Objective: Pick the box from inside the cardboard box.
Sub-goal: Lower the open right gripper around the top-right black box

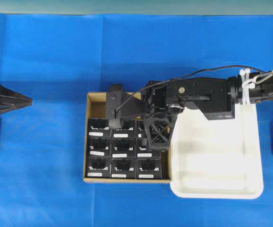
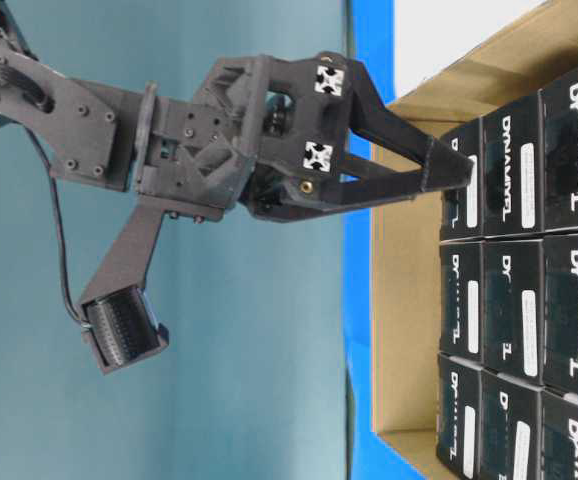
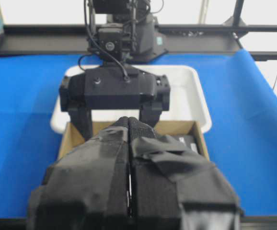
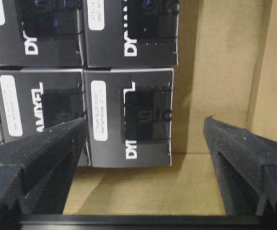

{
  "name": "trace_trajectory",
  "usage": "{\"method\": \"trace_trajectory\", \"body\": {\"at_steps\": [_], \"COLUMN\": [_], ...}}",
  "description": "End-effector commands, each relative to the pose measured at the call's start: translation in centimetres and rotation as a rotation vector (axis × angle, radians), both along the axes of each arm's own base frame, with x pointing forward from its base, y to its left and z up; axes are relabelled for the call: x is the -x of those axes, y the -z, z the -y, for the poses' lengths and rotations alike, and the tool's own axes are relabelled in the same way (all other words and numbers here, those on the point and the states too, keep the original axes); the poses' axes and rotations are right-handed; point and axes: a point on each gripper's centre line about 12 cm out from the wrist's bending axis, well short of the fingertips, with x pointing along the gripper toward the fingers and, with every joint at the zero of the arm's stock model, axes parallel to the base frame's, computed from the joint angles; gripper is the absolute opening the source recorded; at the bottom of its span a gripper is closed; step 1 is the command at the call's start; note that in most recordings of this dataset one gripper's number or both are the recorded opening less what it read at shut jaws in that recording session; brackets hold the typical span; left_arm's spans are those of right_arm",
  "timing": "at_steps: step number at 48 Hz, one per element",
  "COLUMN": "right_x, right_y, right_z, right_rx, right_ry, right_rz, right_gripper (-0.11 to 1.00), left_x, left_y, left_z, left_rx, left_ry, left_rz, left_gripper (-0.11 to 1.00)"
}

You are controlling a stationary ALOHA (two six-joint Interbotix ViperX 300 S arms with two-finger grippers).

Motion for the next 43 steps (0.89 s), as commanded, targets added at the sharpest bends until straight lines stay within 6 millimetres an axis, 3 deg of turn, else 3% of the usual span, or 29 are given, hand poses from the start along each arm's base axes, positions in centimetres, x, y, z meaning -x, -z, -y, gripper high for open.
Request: {"method": "trace_trajectory", "body": {"at_steps": [1, 16, 43], "right_x": [-0.2, -0.2, -0.2], "right_y": [0.1, 0.9, 0.9], "right_z": [0.1, 0.5, 3.3], "right_rx": [0.0, 0.001, 0.02], "right_ry": [0.001, 0.009, 0.013], "right_rz": [0.008, -0.011, 0.003], "right_gripper": [0.98, 0.98, 0.98], "left_x": [-0.1, -0.1, -0.1], "left_y": [-1.3, -1.2, -1.5], "left_z": [-0.1, -0.1, -0.1], "left_rx": [-0.002, -0.002, -0.002], "left_ry": [-0.003, -0.003, -0.005], "left_rz": [0.031, 0.029, 0.037], "left_gripper": [-0.05, -0.05, -0.05]}}
